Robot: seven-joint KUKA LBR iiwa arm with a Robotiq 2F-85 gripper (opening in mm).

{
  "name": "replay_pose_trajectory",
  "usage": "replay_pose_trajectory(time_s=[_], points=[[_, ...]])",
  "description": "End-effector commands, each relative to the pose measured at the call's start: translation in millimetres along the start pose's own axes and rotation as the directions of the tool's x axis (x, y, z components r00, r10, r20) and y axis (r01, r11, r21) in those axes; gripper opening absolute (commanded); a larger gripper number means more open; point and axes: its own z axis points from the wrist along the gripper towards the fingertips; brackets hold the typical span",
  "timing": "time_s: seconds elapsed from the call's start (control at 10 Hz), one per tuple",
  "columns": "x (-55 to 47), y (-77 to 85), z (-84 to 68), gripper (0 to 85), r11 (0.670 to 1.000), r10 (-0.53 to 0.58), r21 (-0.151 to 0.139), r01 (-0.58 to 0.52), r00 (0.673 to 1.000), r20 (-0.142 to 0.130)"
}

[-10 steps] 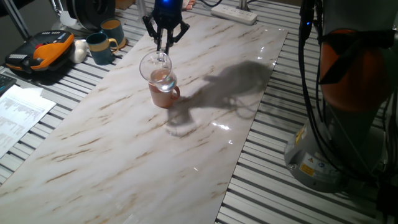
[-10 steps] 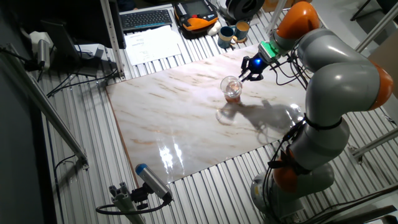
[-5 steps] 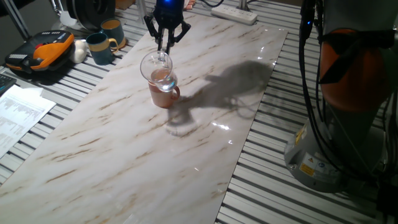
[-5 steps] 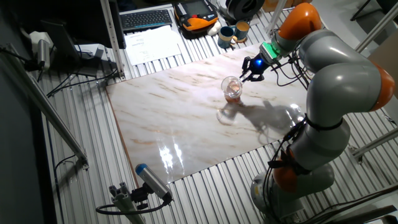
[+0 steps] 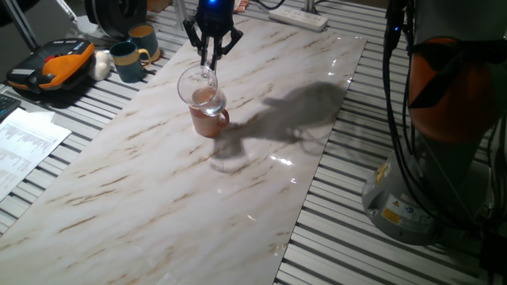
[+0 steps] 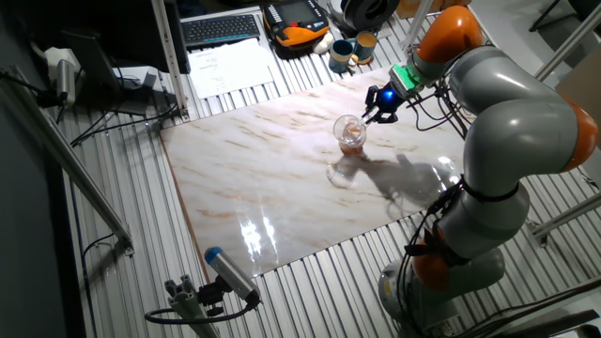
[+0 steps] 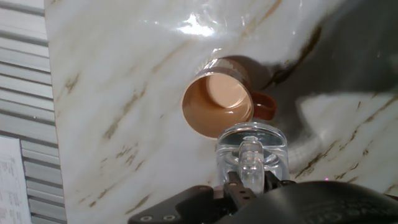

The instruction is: Pour the water from one cup into another empty cup

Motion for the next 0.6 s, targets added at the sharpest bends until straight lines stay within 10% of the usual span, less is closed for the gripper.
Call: replay_pose_trajectory(time_s=[0.0,0.2,0.5], points=[[0.3,0.0,0.2,0.0,1.000,-0.012,0.019,0.011,1.000,0.014],[0.3,0.0,0.2,0.0,0.998,-0.037,0.052,0.036,0.999,0.024],[0.3,0.0,0.2,0.0,1.000,-0.007,-0.022,0.006,0.999,-0.036]])
